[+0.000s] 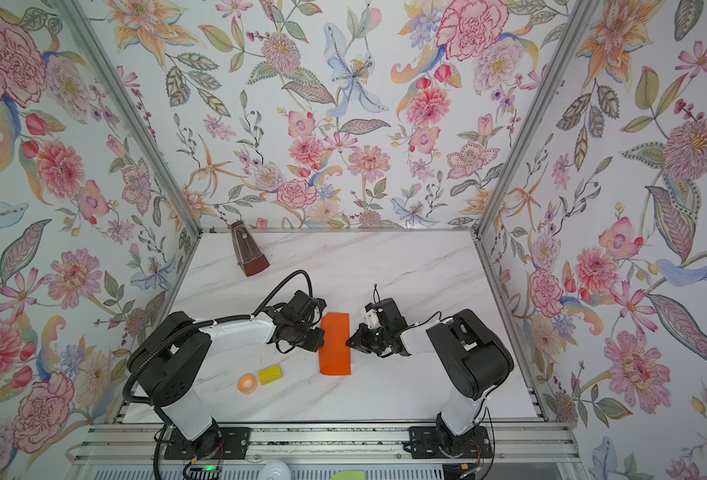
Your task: Fold a paper plane with a square sheet of paper (fold left side to right side)
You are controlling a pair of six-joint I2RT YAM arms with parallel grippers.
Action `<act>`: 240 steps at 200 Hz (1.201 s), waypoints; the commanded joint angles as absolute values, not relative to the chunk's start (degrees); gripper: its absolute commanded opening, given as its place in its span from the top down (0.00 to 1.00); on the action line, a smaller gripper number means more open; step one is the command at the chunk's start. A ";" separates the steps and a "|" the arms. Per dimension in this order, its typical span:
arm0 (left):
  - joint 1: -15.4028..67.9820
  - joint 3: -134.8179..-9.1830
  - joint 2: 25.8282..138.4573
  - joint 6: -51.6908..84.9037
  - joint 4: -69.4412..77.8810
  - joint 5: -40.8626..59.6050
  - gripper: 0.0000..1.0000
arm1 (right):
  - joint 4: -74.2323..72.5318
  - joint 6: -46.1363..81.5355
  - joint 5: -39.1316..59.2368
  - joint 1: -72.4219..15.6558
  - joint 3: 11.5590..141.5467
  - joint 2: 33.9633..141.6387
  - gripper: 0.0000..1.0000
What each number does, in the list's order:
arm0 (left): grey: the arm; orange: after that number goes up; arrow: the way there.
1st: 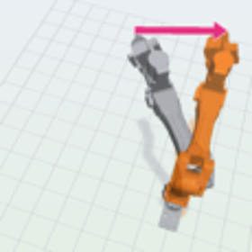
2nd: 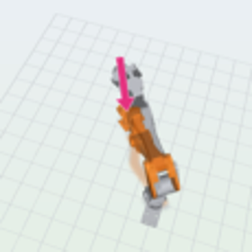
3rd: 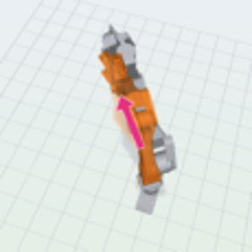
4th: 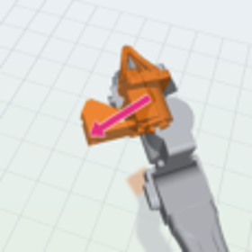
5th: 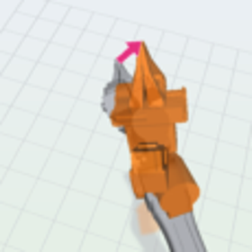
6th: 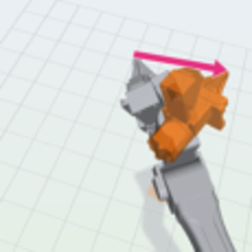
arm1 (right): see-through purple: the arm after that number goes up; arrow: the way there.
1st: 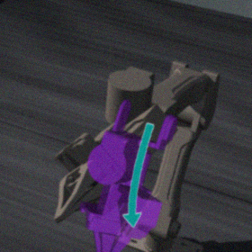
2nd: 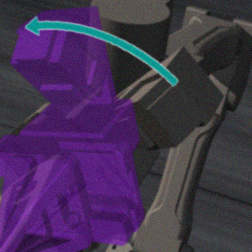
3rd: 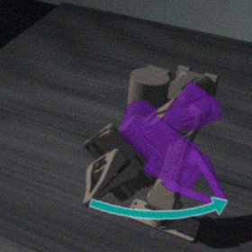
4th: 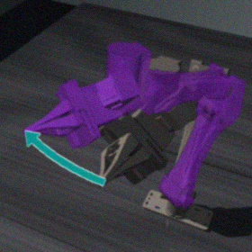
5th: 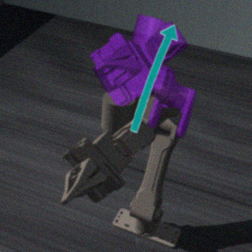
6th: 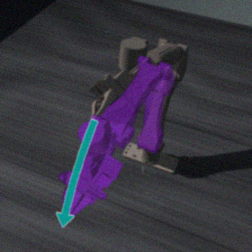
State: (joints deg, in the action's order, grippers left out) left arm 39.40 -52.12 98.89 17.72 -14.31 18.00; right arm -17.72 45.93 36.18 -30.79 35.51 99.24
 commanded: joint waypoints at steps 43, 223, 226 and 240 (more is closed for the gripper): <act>35.51 -49.27 94.73 16.87 -17.87 19.26 0.88 | -11.94 46.17 33.14 -31.11 33.62 100.17 1.00; 34.29 -51.15 103.43 17.26 -16.32 13.37 0.93 | -12.47 46.40 33.13 -31.01 32.44 99.64 1.00; 34.18 -51.01 103.49 17.19 -16.55 12.47 0.93 | -12.55 46.41 33.13 -31.02 32.43 99.65 1.00; 33.70 -50.80 103.80 17.00 -17.24 10.55 0.94 | -12.74 46.47 33.20 -30.99 32.34 99.83 1.00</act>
State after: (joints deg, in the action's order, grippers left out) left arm 35.73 -53.65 101.65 18.85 -10.63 21.23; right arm -18.57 46.35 36.16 -30.79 34.74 98.96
